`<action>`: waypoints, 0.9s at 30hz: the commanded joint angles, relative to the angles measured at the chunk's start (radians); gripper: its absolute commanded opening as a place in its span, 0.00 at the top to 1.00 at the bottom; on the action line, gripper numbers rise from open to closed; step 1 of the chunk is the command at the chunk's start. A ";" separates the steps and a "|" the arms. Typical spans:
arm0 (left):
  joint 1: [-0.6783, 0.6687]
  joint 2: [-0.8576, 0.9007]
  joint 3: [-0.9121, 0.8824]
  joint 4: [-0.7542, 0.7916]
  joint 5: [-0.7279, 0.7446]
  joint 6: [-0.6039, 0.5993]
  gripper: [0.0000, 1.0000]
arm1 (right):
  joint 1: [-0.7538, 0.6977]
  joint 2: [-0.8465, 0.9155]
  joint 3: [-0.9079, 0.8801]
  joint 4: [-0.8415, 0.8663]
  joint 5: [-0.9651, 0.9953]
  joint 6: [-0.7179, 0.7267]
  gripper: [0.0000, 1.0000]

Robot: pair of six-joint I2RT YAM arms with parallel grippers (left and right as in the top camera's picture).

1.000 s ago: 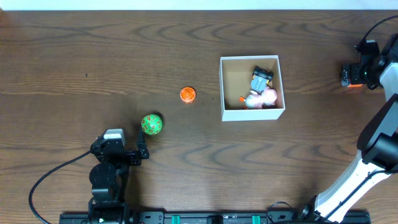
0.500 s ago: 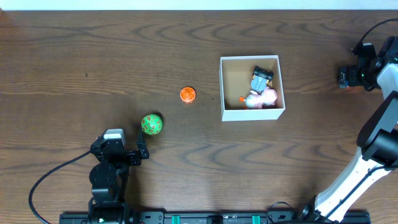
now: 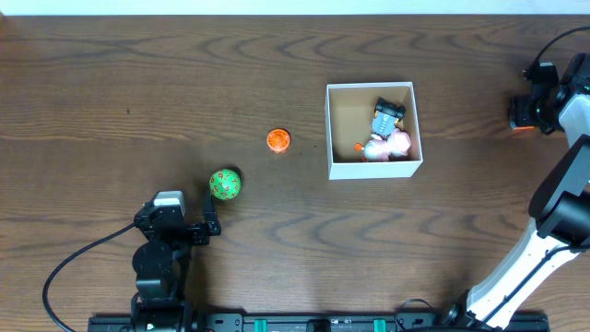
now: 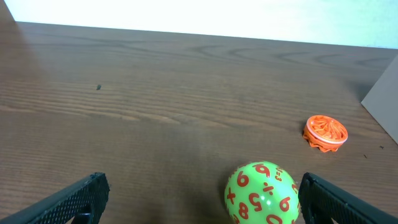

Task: Pack container
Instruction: 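Lower right gripper onto the colorful cube and grasp it, then carry the cube with right gripper into the box's left side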

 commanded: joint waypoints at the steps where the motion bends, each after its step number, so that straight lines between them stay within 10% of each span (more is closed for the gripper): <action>1: 0.005 -0.002 -0.017 -0.035 -0.001 -0.009 0.02 | -0.006 0.007 0.011 0.002 -0.011 0.016 0.36; 27: 0.005 -0.002 -0.017 -0.035 -0.001 -0.009 0.02 | 0.075 0.007 0.338 -0.292 0.023 0.105 0.57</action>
